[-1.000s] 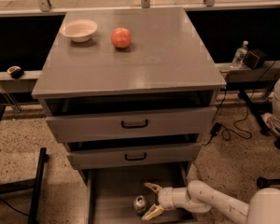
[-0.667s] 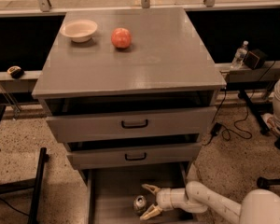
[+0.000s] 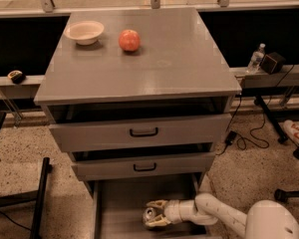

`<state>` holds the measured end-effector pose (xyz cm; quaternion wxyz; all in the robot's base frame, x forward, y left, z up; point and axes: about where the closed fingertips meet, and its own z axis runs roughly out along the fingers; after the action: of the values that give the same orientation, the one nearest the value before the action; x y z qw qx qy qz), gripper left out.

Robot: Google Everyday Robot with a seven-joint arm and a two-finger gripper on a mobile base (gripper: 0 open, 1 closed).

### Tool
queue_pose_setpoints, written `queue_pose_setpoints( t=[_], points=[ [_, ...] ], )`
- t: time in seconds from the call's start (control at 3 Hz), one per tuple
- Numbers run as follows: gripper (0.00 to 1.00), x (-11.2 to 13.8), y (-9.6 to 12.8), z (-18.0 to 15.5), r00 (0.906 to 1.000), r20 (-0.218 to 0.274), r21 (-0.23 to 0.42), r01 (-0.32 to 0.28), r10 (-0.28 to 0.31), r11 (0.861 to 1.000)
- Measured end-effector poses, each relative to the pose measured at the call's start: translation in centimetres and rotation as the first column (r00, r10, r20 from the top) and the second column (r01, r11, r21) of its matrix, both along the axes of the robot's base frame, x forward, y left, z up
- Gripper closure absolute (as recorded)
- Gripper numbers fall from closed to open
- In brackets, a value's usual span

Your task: Pick 7up can from bottom drawer and place on counter

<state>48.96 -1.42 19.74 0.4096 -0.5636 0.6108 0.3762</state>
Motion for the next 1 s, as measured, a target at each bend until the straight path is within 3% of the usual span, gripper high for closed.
queue_pose_setpoints(
  t=[0.33, 0.67, 1.0],
  points=[
    [0.66, 0.1, 0.2, -0.4, 0.9999, -0.010, 0.006, -0.003, 0.003, 1.000],
    [0.89, 0.0, -0.1, -0.1, 0.9998, -0.019, 0.056, 0.001, 0.000, 0.998],
    [1.00, 1.8, -1.8, 5.1, 0.9928, 0.111, 0.084, 0.036, -0.045, 0.996]
  ],
)
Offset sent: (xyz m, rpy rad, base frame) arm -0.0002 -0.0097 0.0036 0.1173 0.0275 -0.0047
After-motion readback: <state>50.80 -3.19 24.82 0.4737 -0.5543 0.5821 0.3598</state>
